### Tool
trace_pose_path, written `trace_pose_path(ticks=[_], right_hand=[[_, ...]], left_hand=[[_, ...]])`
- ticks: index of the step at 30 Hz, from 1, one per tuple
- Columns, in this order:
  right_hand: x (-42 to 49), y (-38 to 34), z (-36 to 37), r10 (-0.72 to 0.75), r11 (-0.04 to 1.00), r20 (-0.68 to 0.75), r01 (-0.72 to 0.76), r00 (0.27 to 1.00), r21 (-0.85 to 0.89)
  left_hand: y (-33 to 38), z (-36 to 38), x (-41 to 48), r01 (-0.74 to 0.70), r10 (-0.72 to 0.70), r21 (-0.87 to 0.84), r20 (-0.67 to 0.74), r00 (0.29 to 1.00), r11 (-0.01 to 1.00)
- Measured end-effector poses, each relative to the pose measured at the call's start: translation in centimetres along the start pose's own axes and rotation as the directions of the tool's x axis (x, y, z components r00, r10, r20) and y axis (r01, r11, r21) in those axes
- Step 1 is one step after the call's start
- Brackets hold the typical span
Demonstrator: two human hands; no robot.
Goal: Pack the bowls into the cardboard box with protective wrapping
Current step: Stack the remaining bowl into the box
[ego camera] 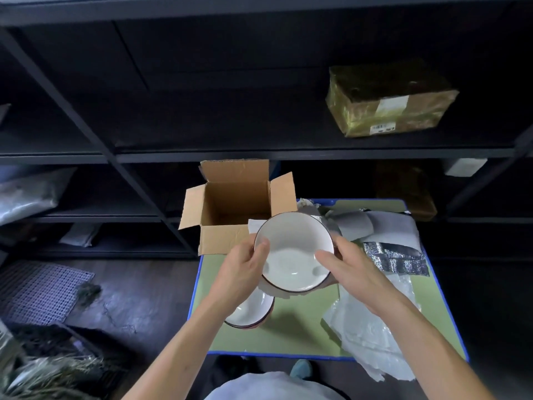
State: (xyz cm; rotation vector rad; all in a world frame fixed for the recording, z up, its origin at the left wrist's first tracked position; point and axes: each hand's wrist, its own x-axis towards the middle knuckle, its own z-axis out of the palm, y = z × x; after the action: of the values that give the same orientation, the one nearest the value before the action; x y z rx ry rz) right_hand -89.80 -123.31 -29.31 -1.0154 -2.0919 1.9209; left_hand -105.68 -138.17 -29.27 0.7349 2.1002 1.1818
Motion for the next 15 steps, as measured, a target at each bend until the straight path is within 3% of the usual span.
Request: trace_pose_path(ticks=[6,11,15], right_hand=[[2.9,-1.8,2.5,-0.061,0.993,-0.053,0.056,0.997,-0.106],[6.4,-4.1,5.1,-0.036,0.986,-0.081,0.022,0.996,-0.164],[9.7,-5.7,6.9,0.013,0.977,-0.117,-0.037,0.993,-0.212]], left_hand=[[-0.9,-2.9,1.2,-0.106,0.105,-0.049,-0.013,0.994,0.993],[-2.0,-6.3,4.2,-0.006,0.004,-0.052,-0.043,0.999,0.999],[-2.5,-9.0,8.7,0.026,-0.026,0.047,0.004,1.0,0.999]])
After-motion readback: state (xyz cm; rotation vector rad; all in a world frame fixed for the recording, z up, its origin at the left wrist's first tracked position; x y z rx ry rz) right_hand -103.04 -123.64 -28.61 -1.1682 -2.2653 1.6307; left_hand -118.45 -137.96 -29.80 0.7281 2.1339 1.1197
